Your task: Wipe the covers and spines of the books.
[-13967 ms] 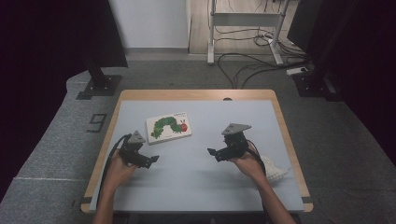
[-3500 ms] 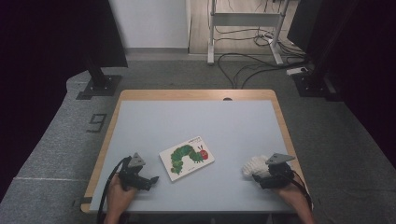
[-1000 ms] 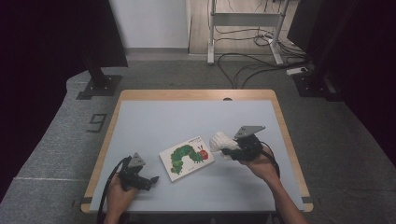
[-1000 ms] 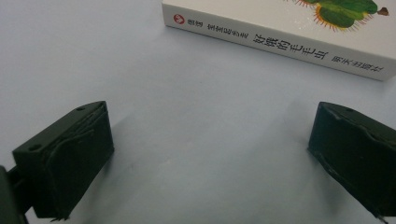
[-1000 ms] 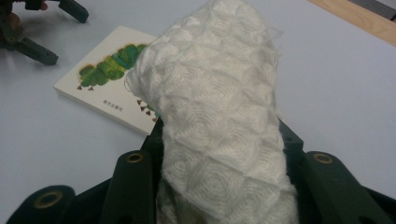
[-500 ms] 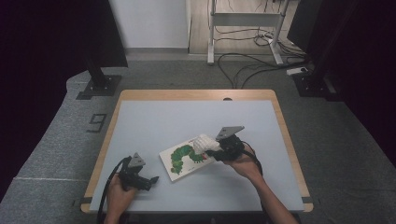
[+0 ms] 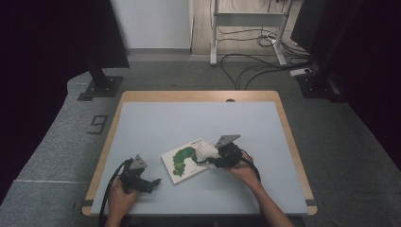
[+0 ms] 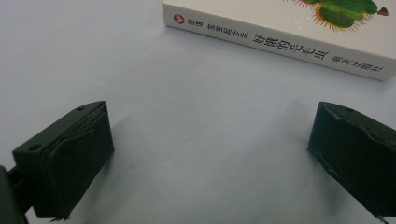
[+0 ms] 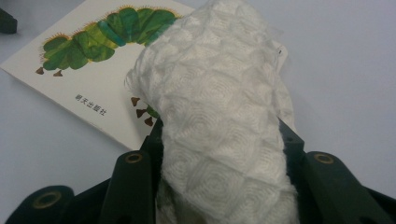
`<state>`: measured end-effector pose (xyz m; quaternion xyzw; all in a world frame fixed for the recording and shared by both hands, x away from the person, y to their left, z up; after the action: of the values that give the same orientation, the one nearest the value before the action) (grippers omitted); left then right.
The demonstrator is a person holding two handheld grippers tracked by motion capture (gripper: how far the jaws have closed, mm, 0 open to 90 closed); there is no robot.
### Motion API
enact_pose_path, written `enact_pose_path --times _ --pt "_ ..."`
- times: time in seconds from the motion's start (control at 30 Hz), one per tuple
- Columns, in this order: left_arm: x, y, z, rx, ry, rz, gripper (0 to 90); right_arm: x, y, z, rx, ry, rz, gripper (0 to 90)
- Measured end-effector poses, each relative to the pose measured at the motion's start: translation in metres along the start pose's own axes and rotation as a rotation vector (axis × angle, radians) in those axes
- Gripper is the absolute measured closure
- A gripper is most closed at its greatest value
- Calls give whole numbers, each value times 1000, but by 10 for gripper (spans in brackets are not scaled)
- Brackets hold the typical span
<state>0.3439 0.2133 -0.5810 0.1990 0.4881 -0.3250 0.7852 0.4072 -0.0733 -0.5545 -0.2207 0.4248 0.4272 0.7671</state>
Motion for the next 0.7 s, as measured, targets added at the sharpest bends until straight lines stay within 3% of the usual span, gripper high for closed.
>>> enact_pose_path --times 0.17,0.47,0.7 --pt "0 0 0 0 1 1 0 2 0 -4 13 -4 12 540" --pt "0 0 0 0 0 0 0 4 5 1 -8 17 7 538" --pt "0 0 0 0 0 0 0 9 21 8 -37 11 40 537"
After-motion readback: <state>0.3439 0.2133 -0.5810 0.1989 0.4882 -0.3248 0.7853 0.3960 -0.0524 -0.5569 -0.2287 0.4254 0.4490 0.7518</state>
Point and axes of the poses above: each handheld gripper's, and its own axes: x roughly forward along the jaws, z roughly out of its top, y roughly to its left, the point moved 7 cm from there along x, roughly forward along the jaws, and after that the axes turned 15 degrees about y, right-handed, at the moved point
